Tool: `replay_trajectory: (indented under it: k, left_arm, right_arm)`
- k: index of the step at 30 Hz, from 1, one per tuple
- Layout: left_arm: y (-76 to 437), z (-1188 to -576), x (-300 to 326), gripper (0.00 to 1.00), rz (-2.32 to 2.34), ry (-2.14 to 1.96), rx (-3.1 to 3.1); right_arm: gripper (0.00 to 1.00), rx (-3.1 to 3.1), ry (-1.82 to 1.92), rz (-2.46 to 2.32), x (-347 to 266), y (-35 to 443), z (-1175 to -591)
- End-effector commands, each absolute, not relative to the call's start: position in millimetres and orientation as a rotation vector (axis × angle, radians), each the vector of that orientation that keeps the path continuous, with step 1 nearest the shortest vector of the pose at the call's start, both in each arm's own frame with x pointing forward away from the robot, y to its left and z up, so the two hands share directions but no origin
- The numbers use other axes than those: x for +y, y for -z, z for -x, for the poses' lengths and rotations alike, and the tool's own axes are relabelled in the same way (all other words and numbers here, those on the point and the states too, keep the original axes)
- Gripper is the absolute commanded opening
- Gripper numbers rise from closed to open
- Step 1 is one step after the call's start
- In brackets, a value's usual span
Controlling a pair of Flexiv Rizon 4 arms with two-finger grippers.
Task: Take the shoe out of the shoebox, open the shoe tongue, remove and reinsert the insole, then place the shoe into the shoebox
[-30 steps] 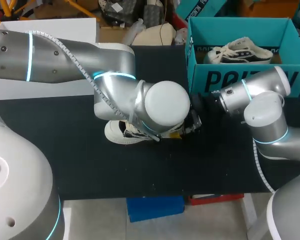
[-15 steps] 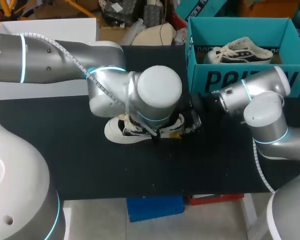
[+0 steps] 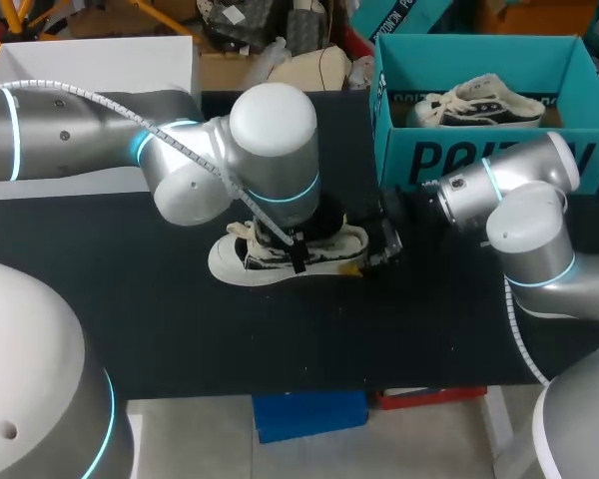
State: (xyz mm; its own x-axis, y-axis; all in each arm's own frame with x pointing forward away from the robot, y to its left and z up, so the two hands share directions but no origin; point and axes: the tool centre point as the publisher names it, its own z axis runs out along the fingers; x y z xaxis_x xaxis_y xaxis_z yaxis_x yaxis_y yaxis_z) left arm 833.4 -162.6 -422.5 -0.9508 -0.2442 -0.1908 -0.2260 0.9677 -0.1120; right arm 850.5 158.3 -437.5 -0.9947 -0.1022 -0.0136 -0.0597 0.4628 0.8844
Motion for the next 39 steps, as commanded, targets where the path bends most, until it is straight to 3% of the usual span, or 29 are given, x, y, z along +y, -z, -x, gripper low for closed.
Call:
replay_trajectory:
  k: [1, 16, 35, 37, 38, 39]
  left_arm:
    - [417, -837, -149, 0.0, 0.345, 0.211, 2.929]
    - [384, -829, -155, 0.0, 0.294, 0.369, 2.958]
    - [398, -828, -176, 0.0, 0.116, 0.51, 2.968]
    - [395, -825, -175, 0.52, 0.086, 0.527, 2.948]
    - [394, -825, -175, 0.72, 0.08, 0.522, 2.938]
    - [393, -824, -175, 0.8, 0.074, 0.525, 2.93]
  right_arm:
    - [0.0, -2.651, 1.599, -0.146, 156, 439, -851]
    - [0.0, -2.651, 1.599, -0.146, 156, 439, -851]
    - [0.0, -2.651, 1.599, -0.146, 156, 439, -851]
    - [0.0, -2.651, 1.599, -0.146, 156, 439, -851]
    - [0.0, -2.651, 1.599, -0.146, 156, 439, -851]
    - [0.0, -2.651, 1.599, -0.146, 156, 439, -851]
